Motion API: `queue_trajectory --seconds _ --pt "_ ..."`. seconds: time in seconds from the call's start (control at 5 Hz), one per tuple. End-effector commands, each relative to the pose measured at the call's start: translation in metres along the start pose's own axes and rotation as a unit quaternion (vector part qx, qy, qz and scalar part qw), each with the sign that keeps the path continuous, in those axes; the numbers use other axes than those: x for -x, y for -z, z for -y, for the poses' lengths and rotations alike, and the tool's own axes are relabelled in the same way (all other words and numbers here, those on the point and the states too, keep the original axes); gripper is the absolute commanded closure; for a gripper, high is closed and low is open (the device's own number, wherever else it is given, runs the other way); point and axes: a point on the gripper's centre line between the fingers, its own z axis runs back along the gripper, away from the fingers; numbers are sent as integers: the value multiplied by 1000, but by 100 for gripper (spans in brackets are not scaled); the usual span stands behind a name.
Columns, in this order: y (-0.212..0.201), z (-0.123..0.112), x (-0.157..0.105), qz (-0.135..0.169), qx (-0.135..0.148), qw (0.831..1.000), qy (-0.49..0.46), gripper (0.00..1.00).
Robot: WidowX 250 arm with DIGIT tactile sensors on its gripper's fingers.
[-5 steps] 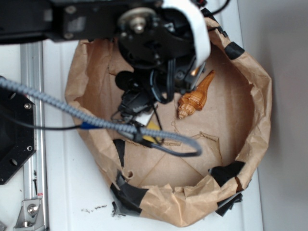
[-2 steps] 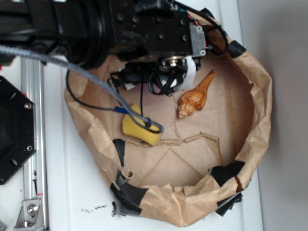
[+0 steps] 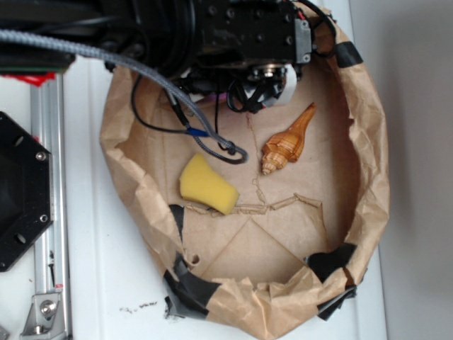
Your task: Grab the red paper.
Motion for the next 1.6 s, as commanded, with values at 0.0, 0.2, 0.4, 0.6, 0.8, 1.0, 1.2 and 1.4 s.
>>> queue_trajectory --seconds 0.0,0.2,0.4,0.6,0.8,1.0,1.2,1.4 --pt "-22 17 29 -23 -29 999 -38 0" --pt "-19 22 33 -30 -29 998 -39 0" --pt "-8 21 32 -54 -17 997 -51 36" --pt "-7 20 34 -46 -15 997 -61 100" --pt "-16 21 32 -34 -39 995 -89 100" --pt "-48 16 3 24 -63 987 -148 100" --pt "-108 0 -29 148 -49 955 -252 100" --pt "-140 -9 -50 220 -30 919 -326 100"
